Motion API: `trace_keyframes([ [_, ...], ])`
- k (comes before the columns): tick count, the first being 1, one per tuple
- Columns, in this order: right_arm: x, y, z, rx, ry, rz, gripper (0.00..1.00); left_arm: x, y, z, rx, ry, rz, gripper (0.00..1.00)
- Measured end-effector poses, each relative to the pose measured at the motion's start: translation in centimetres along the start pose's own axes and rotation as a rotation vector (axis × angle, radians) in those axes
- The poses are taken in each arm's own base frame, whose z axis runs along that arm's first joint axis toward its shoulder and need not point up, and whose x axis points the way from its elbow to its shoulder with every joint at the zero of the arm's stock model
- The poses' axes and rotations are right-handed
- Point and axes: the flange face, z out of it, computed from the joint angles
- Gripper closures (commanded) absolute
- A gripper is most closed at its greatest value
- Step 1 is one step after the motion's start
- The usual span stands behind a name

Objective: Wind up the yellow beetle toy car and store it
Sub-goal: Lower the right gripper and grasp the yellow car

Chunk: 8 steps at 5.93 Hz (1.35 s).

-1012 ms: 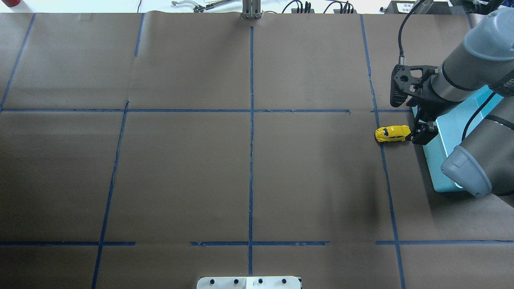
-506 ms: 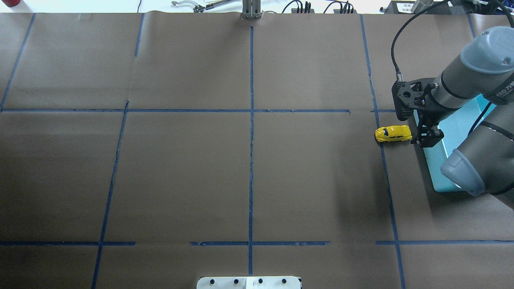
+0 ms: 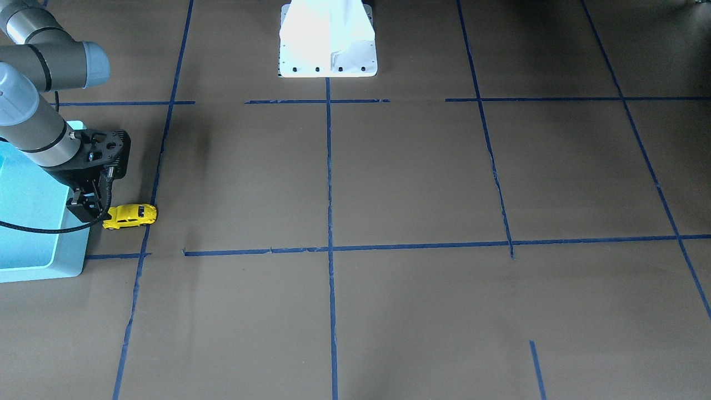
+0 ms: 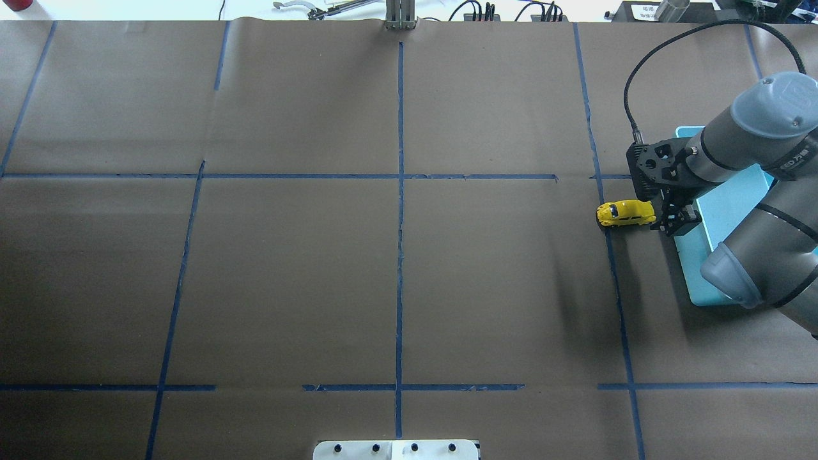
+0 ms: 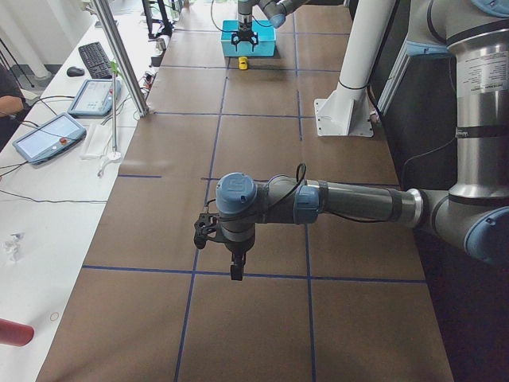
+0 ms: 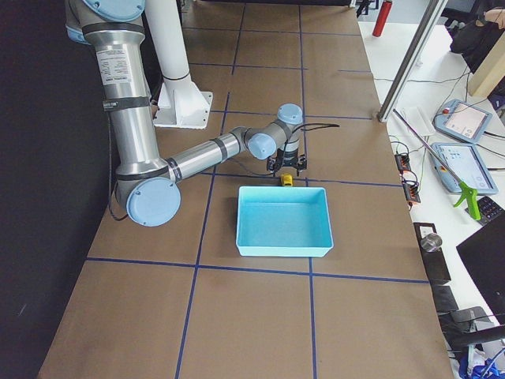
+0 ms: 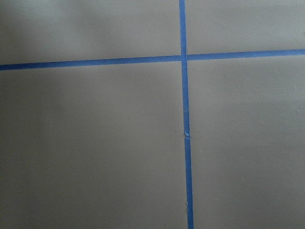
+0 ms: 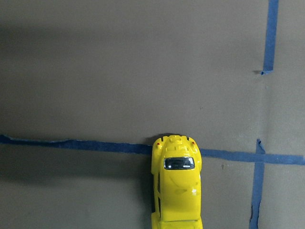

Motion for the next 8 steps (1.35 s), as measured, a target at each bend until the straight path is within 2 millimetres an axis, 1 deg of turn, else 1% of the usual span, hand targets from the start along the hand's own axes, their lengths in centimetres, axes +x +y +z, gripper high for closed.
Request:
trace_keyframes([
  [1, 0.2, -0.1, 1.0, -0.007, -0.009, -0.003, 0.0, -0.2, 0.2, 0.2, -0.006, 0.001, -0.009, 0.0],
  [2, 0.7, -0.7, 1.6, -0.01, -0.014, -0.01, 0.0, -0.9, 0.2, 1.0, -0.022, 0.002, -0.025, 0.0],
  [3, 1.5, -1.2, 2.2, -0.012, -0.017, -0.013, 0.0, -1.8, -0.3, 2.0, -0.038, 0.003, -0.041, 0.0],
  [4, 2.0, -1.4, 2.6, -0.016, -0.021, -0.013, 0.0, -2.2, -0.7, 2.3, -0.043, 0.003, -0.046, 0.0],
  [6, 2.2, -1.3, 3.5, -0.025, -0.032, -0.009, 0.0, -2.5, -0.8, 2.6, -0.049, 0.004, -0.055, 0.0],
  [8, 2.0, -1.3, 4.3, -0.032, -0.047, -0.011, 0.0, -3.1, -0.8, 3.4, -0.064, 0.007, -0.062, 0.0],
])
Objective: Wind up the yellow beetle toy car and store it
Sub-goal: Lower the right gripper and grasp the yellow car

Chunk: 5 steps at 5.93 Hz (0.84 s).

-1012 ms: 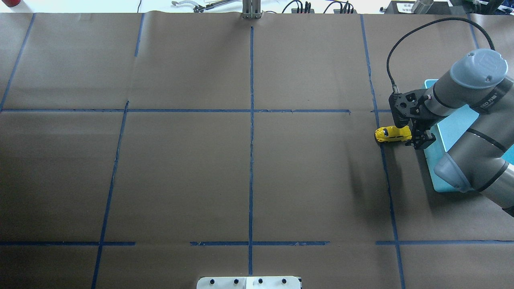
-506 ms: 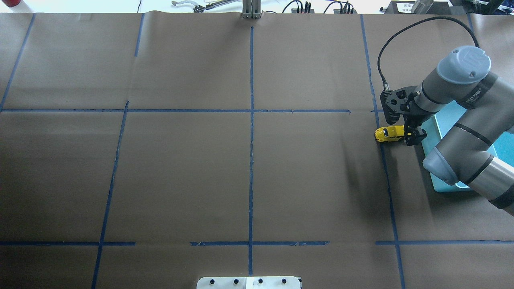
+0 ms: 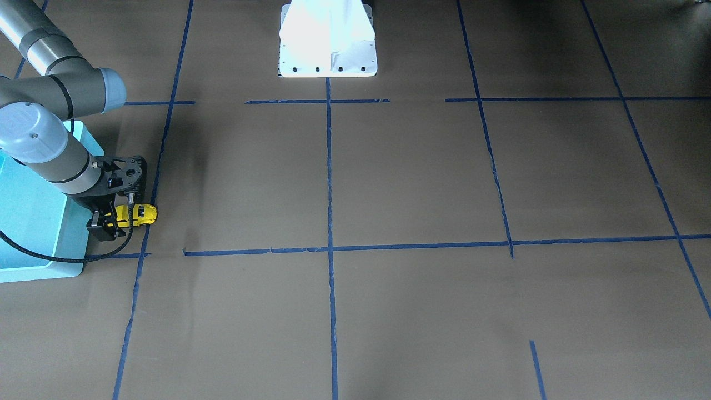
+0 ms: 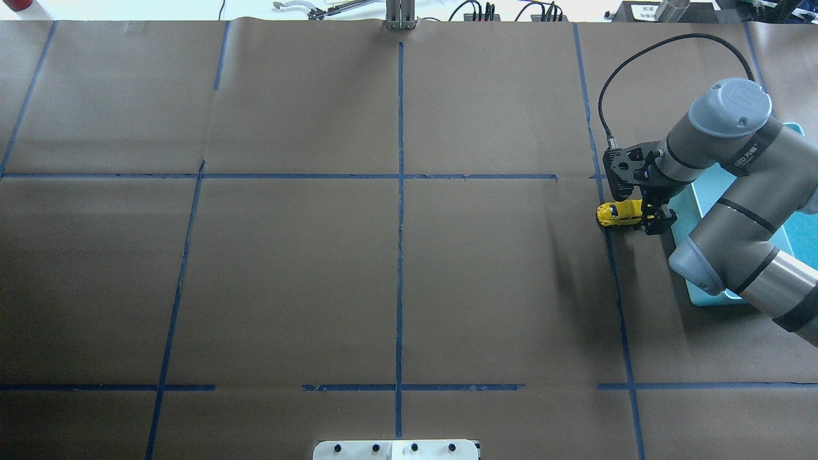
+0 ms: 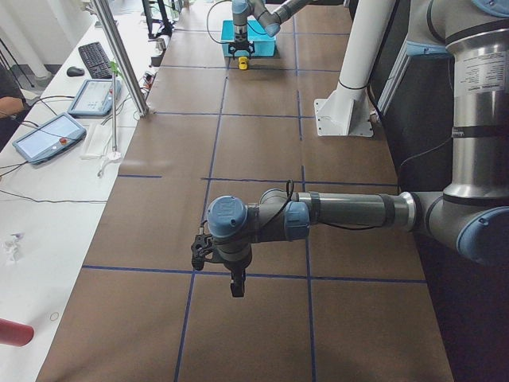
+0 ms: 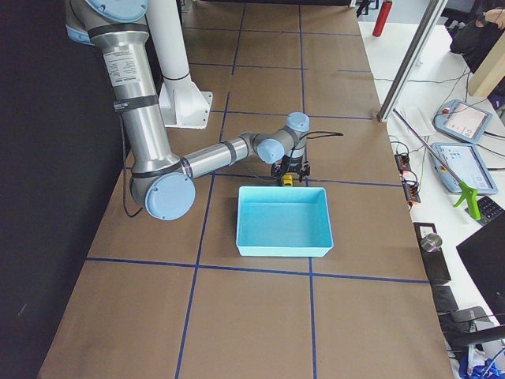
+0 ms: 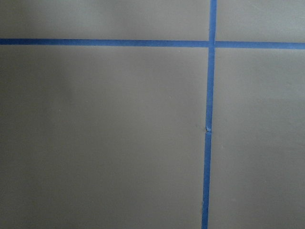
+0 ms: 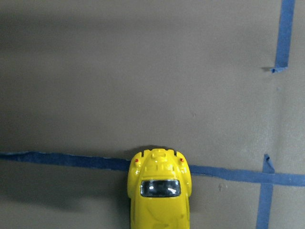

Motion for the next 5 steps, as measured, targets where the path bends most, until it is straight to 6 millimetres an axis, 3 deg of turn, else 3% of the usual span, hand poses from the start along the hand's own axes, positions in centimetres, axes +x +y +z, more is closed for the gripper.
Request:
trace_keyframes([
  [1, -0.23, -0.13, 0.5, -0.003, -0.009, -0.003, 0.29, -0.07, -0.12, 0.08, 0.0, 0.0, 0.001, 0.0],
  [2, -0.4, -0.2, 0.97, -0.006, -0.016, -0.009, 0.76, -0.02, -0.25, 0.02, 0.002, -0.001, 0.004, 0.0],
  [3, -0.46, -0.33, 1.05, -0.005, -0.018, -0.028, 0.99, 0.0, -0.28, -0.01, 0.003, 0.0, 0.004, 0.0],
  [5, -0.54, -0.87, 0.3, 0.011, -0.011, -0.064, 1.0, 0.04, -0.33, -0.1, 0.005, 0.0, 0.005, 0.0],
])
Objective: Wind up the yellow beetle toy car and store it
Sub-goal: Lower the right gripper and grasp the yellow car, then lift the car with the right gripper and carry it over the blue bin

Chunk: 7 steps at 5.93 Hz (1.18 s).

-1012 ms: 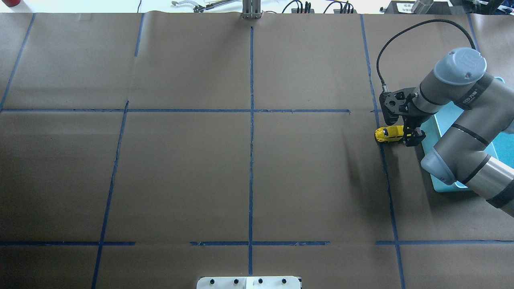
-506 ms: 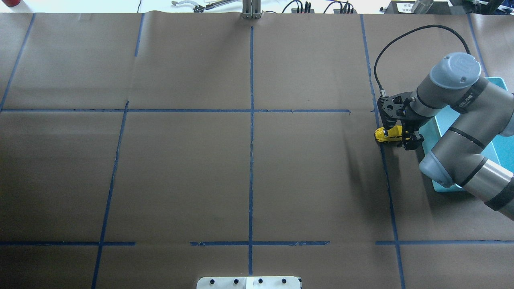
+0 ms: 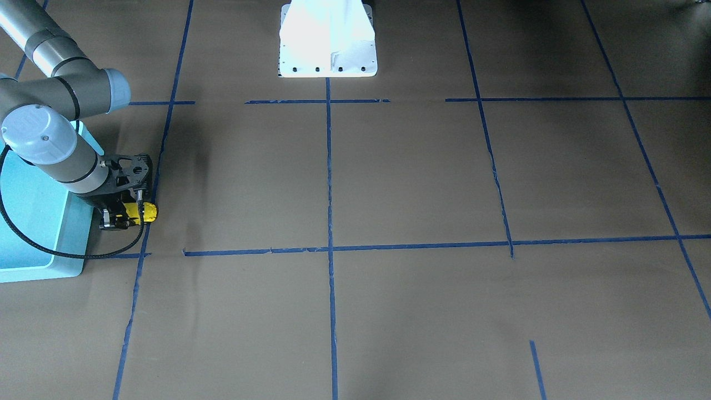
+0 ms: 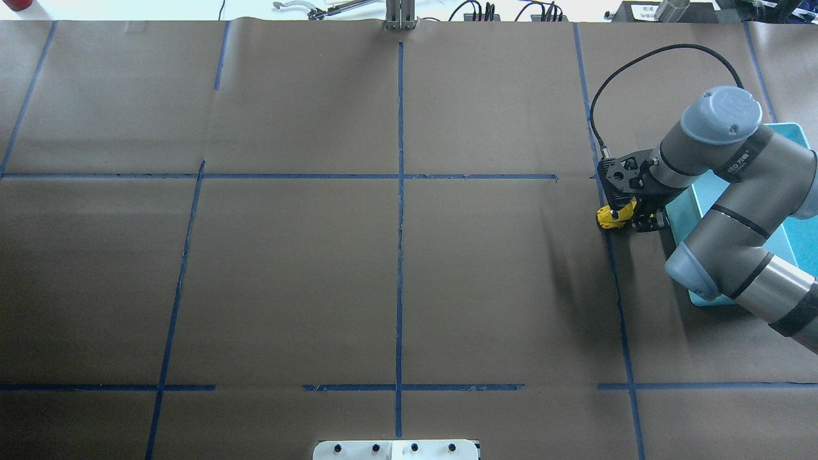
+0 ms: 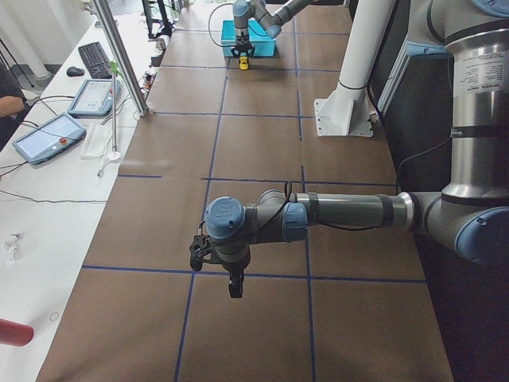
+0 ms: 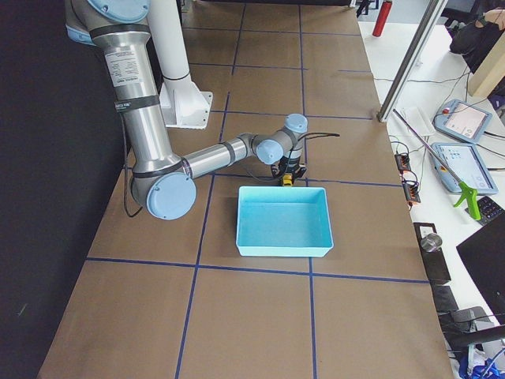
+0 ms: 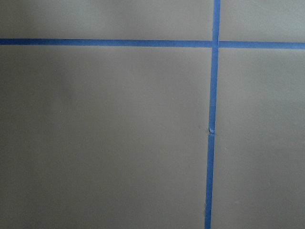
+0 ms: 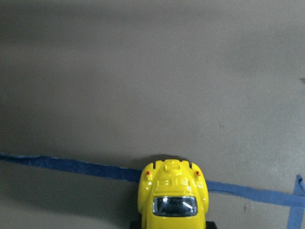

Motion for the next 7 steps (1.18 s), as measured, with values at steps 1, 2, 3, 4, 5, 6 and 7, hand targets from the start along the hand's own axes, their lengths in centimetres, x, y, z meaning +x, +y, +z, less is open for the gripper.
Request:
trace_keyframes([
  [1, -0.1, -0.7, -1.2, 0.013, 0.012, -0.015, 1.0, 0.0, 0.0, 0.0, 0.0, 0.0, 0.0, 0.0],
  [2, -0.4, -1.6, -3.3, 0.018, 0.018, -0.016, 1.0, 0.0, 0.0, 0.0, -0.001, 0.0, -0.003, 0.0],
  [3, -0.5, -2.5, -6.1, 0.008, 0.014, 0.001, 1.0, 0.1, 0.0, 0.1, -0.004, 0.015, -0.009, 0.0],
  [4, -0.7, -3.2, -9.7, -0.006, 0.014, 0.029, 1.0, 0.2, 0.1, 0.3, -0.008, 0.04, -0.016, 0.0],
  [5, -1.1, -3.1, -13.3, -0.018, 0.021, 0.06, 1.0, 0.1, 0.1, 0.5, -0.014, 0.056, -0.024, 0.0],
  [6, -1.8, -1.8, -16.4, -0.034, 0.031, 0.088, 1.0, -0.1, 0.2, 0.8, -0.02, 0.062, -0.031, 0.0],
  [7, -2.6, 1.2, -18.5, -0.056, 0.04, 0.103, 1.0, -0.3, 0.2, 1.0, -0.025, 0.064, -0.036, 0.0],
])
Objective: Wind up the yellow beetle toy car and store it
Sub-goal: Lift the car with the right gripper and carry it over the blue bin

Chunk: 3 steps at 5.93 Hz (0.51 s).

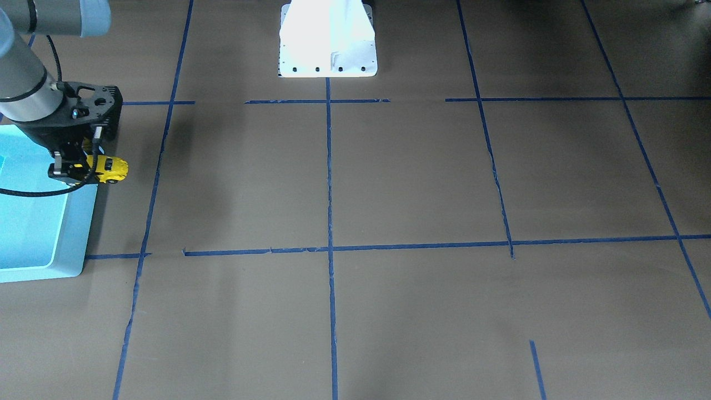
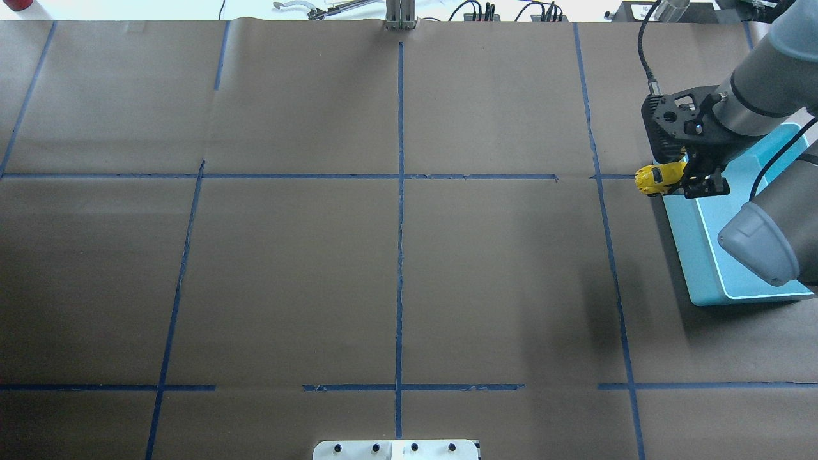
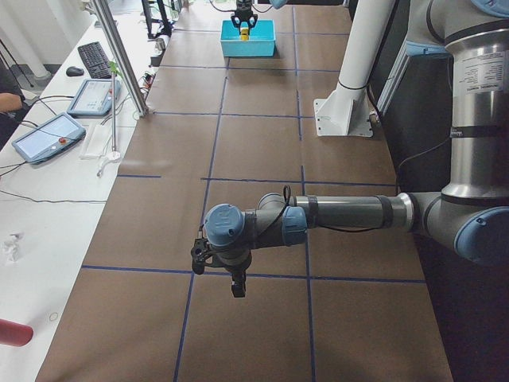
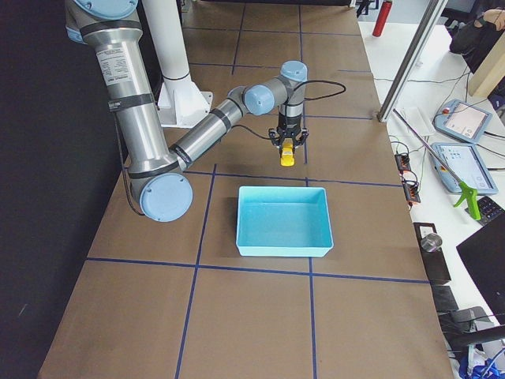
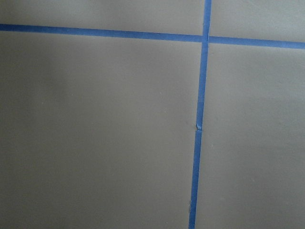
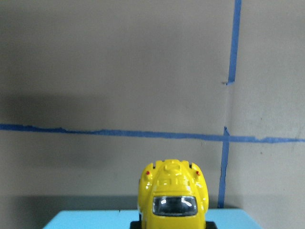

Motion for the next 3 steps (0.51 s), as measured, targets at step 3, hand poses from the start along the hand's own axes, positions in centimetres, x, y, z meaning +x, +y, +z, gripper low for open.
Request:
trace_keyframes([
  [3, -2.4, 10.9, 1.0, -0.045, -0.052, -0.021, 1.0, -0.2, 0.0, 0.2, -0.005, 0.001, -0.004, 0.0],
])
